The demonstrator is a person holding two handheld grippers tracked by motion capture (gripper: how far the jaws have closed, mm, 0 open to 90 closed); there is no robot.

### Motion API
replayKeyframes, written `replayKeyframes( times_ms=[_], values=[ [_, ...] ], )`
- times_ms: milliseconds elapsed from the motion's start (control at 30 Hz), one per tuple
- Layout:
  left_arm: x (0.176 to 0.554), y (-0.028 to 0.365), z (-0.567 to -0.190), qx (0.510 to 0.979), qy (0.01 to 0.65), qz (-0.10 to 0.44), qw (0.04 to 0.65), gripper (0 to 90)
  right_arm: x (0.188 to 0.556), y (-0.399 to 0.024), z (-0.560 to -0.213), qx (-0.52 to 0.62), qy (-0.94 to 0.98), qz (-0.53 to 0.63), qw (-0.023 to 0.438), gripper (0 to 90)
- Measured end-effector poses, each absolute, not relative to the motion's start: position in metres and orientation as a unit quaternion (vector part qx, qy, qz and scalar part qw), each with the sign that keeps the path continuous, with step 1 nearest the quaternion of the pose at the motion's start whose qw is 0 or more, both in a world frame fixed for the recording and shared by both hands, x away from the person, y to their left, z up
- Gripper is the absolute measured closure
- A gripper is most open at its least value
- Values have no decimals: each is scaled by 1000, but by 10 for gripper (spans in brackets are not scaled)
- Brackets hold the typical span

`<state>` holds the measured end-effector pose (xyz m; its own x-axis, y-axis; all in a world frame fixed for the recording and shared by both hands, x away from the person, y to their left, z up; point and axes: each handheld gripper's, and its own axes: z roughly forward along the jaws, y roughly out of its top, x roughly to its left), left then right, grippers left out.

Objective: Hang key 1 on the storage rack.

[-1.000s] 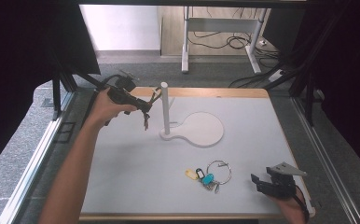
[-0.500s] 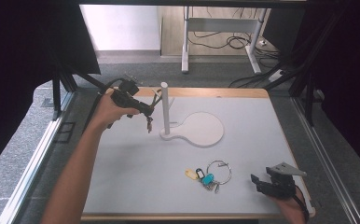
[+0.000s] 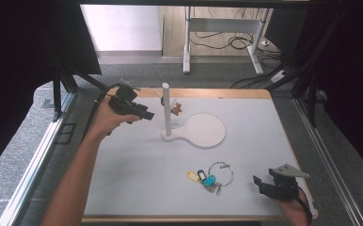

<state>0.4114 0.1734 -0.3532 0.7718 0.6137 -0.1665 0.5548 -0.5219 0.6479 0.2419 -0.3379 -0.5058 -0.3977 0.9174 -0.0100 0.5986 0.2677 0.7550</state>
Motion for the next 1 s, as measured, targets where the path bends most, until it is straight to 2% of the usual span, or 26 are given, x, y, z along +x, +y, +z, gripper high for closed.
replayKeyframes(
  times_ms=[233,667,1000],
  values=[
    [382,178,-369,871,331,58,358,468,242,-337,-504,502,756,352,230,294],
    [333,184,-402,864,326,77,375,460,240,-333,-503,492,765,342,237,304],
    [311,186,-429,874,320,55,362,459,240,-332,-503,486,770,340,234,306]
  ],
)
